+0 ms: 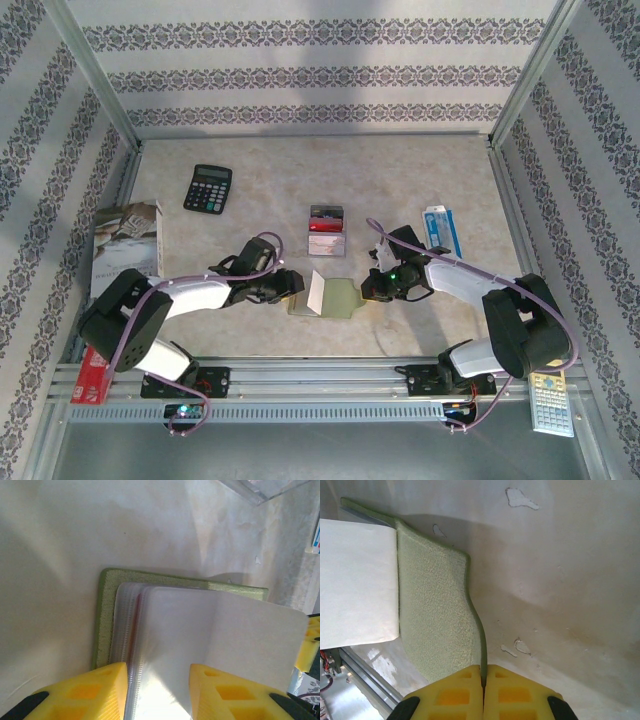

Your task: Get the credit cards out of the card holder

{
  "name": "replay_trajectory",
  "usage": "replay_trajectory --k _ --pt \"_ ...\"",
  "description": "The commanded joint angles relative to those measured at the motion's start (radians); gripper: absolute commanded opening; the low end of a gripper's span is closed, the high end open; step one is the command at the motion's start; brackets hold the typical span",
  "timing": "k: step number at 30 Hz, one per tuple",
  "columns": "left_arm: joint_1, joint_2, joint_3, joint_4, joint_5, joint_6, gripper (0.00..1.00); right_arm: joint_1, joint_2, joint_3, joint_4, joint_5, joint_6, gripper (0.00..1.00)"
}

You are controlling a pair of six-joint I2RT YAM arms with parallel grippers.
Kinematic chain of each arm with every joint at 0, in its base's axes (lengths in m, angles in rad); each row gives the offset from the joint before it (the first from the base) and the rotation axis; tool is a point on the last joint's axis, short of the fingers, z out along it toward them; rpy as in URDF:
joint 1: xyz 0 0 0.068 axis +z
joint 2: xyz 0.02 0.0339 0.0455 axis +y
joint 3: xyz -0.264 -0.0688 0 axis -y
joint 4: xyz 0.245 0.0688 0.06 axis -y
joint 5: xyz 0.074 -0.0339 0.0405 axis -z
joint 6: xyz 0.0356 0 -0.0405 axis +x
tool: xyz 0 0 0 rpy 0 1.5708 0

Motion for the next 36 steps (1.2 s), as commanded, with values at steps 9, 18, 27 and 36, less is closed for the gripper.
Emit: replay_trajectory --k 9,18,27,36 --pt "-0.031 0.053 0.022 0.182 0.084 -0.054 0.36 -0.01 0.016 0.018 -0.009 0.006 -0.019 0.0" --pt "-0.063 0.075 0.064 0.246 0.12 -0.092 0.35 -0.01 0.037 0.018 0.01 0.007 -0.017 0.02" --pt "-0.13 0.084 0.144 0.208 0.105 -0.085 0.39 -0.01 0.027 0.024 0.017 0.017 -0.01 0.24" --pt "-0.165 0.18 0.173 0.27 0.116 -0.109 0.39 -0.047 -0.058 0.007 0.002 0.049 0.006 0.47"
